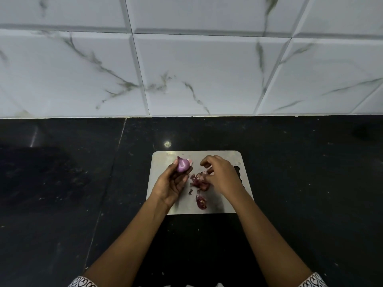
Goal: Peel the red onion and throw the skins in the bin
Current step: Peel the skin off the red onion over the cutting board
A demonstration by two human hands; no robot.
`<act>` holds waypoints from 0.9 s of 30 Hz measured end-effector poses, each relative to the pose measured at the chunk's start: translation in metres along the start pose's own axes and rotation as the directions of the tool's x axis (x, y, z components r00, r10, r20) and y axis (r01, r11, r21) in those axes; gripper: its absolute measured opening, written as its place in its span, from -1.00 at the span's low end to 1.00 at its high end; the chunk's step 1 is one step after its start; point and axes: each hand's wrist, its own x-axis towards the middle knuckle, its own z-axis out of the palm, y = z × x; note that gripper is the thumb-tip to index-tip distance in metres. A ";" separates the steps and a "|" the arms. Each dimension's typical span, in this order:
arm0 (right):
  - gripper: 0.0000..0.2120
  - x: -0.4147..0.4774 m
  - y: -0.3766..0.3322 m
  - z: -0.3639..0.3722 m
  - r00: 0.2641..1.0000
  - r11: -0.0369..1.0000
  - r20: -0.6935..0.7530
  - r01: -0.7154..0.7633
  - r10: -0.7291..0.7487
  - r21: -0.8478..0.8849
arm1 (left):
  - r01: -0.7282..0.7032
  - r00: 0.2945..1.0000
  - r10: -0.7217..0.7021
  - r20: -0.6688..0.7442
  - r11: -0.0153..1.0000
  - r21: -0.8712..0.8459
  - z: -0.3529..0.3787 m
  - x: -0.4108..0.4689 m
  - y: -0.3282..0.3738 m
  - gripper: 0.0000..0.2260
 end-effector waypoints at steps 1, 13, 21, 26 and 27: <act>-0.77 0.002 -0.003 -0.002 1.000 1.000 -0.010 -0.006 0.006 0.011 | 0.001 1.000 -0.001 0.001 1.000 -0.003 0.000 0.000 0.000 -0.74; -0.70 0.008 -0.032 -0.003 0.998 0.967 -0.062 -0.002 0.019 0.256 | -0.156 0.980 0.145 0.134 0.985 0.079 -0.001 -0.002 -0.005 -0.80; -0.66 0.005 -0.041 -0.004 0.988 0.990 -0.104 0.119 -0.111 0.076 | -0.322 0.938 0.307 0.163 0.943 0.079 -0.001 0.000 -0.008 -0.55; -0.69 0.002 -0.044 0.010 0.974 0.991 -0.180 0.133 -0.135 -0.023 | -0.348 0.927 0.335 0.171 0.936 0.053 -0.006 0.001 -0.015 -0.45; -0.71 0.002 -0.044 0.013 0.972 0.992 -0.199 0.127 -0.124 0.001 | -0.351 0.925 0.338 0.175 0.935 0.050 -0.008 0.002 -0.015 -0.37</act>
